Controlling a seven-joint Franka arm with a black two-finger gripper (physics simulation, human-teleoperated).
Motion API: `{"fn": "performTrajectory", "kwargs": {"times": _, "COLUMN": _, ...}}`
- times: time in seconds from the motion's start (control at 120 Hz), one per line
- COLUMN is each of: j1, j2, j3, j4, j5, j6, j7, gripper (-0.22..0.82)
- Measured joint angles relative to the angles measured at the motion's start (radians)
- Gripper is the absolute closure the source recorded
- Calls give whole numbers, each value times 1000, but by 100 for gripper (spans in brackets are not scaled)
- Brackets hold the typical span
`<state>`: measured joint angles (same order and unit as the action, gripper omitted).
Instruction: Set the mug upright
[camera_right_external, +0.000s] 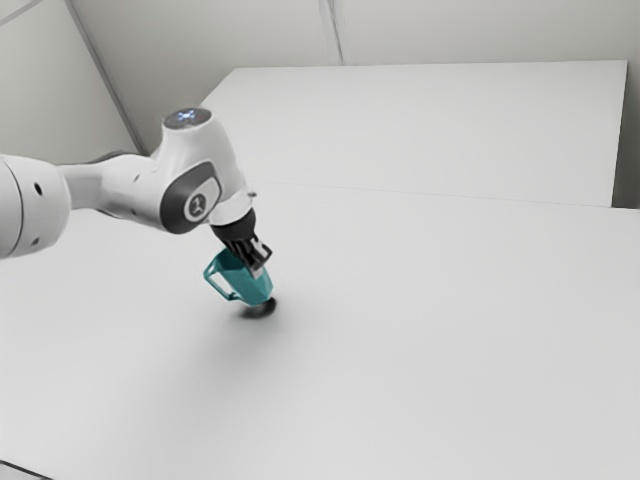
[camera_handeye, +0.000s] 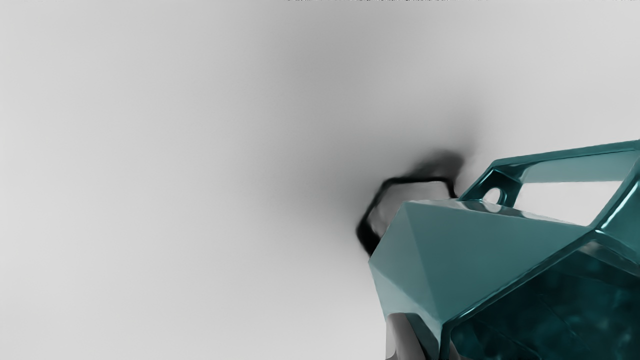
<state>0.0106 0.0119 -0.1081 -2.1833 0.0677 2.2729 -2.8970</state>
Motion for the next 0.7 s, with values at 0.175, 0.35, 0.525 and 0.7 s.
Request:
{"fn": "performTrajectory", "kwargs": {"times": 0.175, "j1": -28, "j2": 5, "j3": -4, "j4": -12, "j5": 11, "j6": 2, "j7": 0, "gripper": 79}}
{"fn": "performTrajectory", "kwargs": {"times": 0.35, "j1": -8, "j2": 29, "j3": -3, "j4": -17, "j5": 33, "j6": 6, "j7": 0, "gripper": 79}}
{"fn": "performTrajectory", "kwargs": {"times": 0.525, "j1": 94, "j2": 54, "j3": -3, "j4": -18, "j5": 52, "j6": 9, "j7": 0, "gripper": 79}}
{"fn": "performTrajectory", "kwargs": {"times": 0.7, "j1": 80, "j2": 58, "j3": -21, "j4": -18, "j5": 78, "j6": 11, "j7": 0, "gripper": 79}}
